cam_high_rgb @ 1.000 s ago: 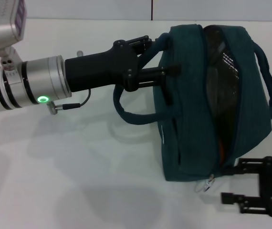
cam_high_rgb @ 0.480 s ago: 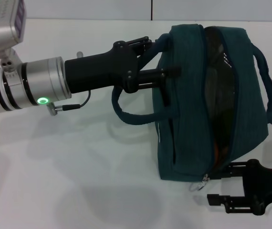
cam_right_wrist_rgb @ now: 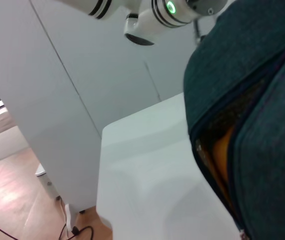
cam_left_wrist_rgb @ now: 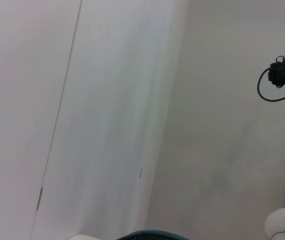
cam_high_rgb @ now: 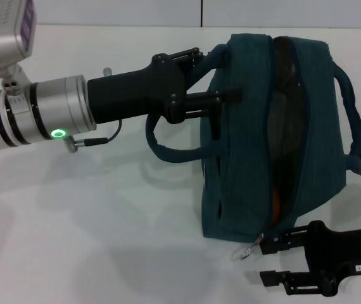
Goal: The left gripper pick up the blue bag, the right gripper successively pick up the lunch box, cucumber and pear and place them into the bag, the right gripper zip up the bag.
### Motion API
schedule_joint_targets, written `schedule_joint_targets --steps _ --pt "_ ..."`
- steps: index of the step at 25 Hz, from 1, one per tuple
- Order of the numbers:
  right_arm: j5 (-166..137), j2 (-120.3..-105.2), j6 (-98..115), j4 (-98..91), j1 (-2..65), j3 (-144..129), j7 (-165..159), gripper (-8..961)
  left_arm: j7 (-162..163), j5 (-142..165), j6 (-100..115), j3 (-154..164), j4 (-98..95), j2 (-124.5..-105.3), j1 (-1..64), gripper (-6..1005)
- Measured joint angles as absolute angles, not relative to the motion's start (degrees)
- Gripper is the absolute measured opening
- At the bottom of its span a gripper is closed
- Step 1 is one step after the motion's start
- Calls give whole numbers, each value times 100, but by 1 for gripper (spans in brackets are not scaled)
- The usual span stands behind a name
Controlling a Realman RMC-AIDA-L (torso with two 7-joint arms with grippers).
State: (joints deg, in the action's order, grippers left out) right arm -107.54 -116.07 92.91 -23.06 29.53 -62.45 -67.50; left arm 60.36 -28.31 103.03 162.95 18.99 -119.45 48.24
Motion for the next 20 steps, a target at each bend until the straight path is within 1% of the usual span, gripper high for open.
schedule_joint_targets --steps 13,20 --pt "-10292 -11611 9313 -2313 2974 -6353 -6706 511 6038 -2866 10298 16294 1898 -11944 4829 770" --pt "-10048 -11619 9147 -2333 2993 -6824 -6733 508 6038 -2905 10292 16295 1899 -11944 4842 769"
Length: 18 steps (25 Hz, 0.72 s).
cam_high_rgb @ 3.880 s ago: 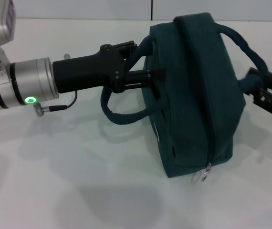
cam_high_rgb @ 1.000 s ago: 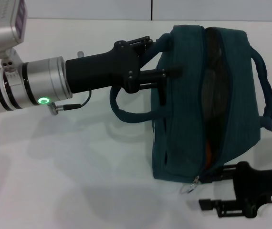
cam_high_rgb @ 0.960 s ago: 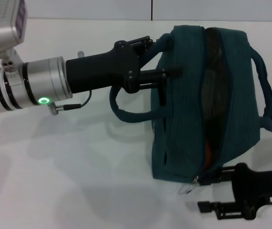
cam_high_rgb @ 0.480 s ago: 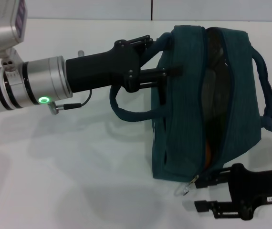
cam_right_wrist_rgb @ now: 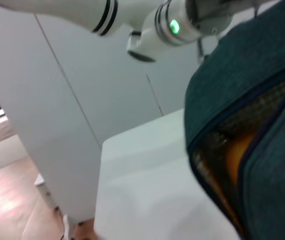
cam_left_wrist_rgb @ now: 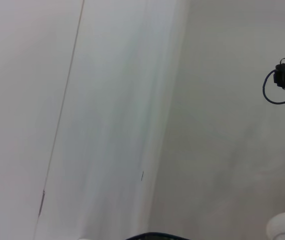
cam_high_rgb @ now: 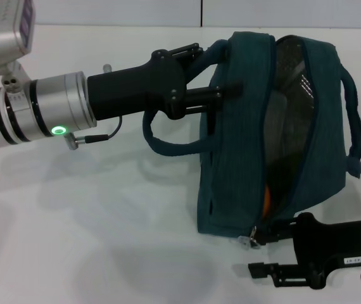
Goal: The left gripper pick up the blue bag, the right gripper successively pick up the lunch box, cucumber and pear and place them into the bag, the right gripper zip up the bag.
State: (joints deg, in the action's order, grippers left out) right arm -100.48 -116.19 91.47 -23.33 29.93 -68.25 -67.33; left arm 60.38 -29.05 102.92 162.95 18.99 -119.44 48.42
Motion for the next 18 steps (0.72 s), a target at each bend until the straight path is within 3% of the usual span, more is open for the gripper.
schedule_joint_targets --steps 9,18 --pt "-9871 -11619 8934 -2358 3029 -7136 -6741 504 6040 -2937 10282 16295 1899 -11944 4865 768" --pt "-9518 -11619 8876 -2372 2959 -7136 -6125 301 5960 -2986 10278 16289 1886 -11950 4865 768"
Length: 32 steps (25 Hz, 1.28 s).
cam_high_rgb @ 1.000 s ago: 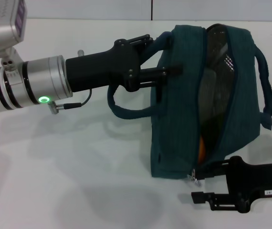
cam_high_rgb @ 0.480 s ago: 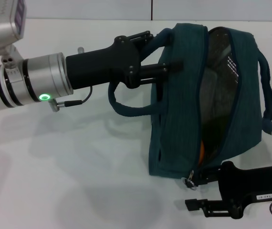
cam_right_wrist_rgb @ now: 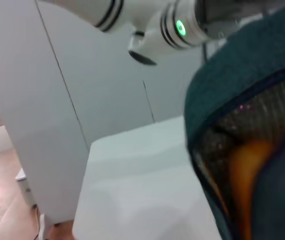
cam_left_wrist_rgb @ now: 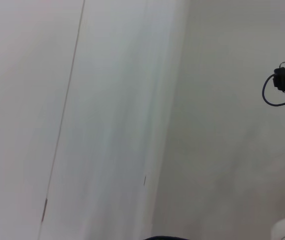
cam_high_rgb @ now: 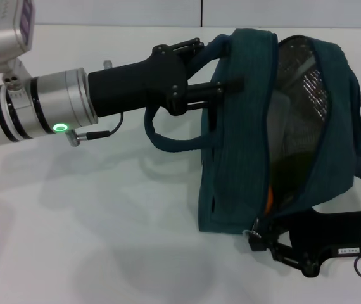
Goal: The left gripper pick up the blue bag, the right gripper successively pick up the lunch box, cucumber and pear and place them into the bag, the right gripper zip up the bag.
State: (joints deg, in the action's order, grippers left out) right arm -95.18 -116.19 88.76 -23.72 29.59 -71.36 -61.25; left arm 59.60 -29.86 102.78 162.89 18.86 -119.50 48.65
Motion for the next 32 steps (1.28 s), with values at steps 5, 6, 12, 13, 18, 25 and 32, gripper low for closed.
schedule_joint_targets --steps 5,6,12,13,18,25,32 --pt "-9257 -11607 9065 -2376 2875 -7122 -5588 104 5919 -3075 10251 16285 1881 -11953 4814 767" --pt "-9167 -11602 9115 -2379 2835 -7119 -5453 85 5893 -3103 10233 16284 1881 -11953 4805 767" --pt "-8546 -11591 9419 -2382 2620 -7085 -4772 7 5640 -3355 10152 16281 1819 -11953 4641 768" --pt "-8396 -11590 9454 -2382 2571 -7084 -4617 7 5571 -3386 10142 16281 1779 -11952 4600 768" --pt "-8179 -11602 9467 -2344 2529 -7109 -4297 7 5251 -3670 10170 16285 1698 -11952 4354 769" --pt "-8144 -11617 9418 -2315 2544 -7201 -4256 7 5084 -3834 10127 16286 1616 -11945 4239 770" --pt "-8081 -11619 9332 -2174 2517 -7312 -4251 7 4975 -4102 9846 16285 1591 -11947 4285 770"
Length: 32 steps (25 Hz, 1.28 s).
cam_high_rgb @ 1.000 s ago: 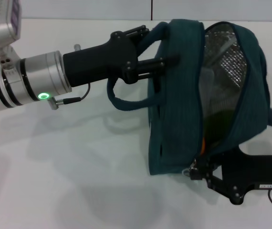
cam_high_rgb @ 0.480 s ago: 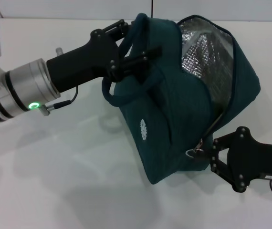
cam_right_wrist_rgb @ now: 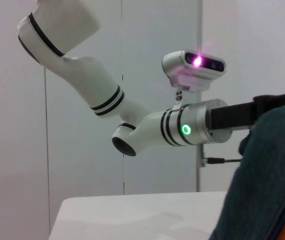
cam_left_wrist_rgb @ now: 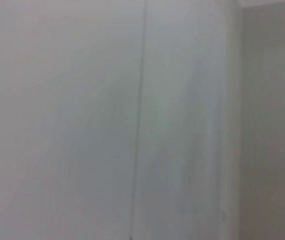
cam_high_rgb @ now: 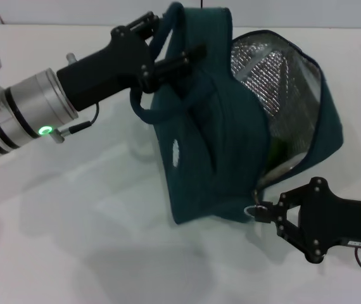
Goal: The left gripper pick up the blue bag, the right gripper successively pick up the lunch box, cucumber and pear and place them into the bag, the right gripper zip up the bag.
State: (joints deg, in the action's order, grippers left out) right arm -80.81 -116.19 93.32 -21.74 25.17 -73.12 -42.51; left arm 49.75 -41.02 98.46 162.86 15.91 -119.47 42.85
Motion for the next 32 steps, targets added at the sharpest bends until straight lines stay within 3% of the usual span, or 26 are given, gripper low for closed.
schedule_joint_targets --steps 9,16,24,29,32 --pt "-7879 -11619 9184 -2116 2528 -7415 -4244 7 5622 -4026 9676 16291 1917 -11901 4263 771" --pt "-7776 -11619 8993 -2111 2699 -7597 -4257 7 6413 -3392 9734 16294 2038 -11719 4383 772" --pt "-7772 -11618 8964 -2147 2800 -7648 -4276 7 6502 -3297 9692 16295 2041 -11723 4393 773" --pt "-7769 -11618 8964 -2147 2826 -7655 -4289 7 6631 -3617 9657 16289 2037 -11725 4314 871" --pt "-7771 -11618 8964 -2147 2834 -7655 -4295 7 6755 -3862 9631 16291 2039 -11765 4230 872"
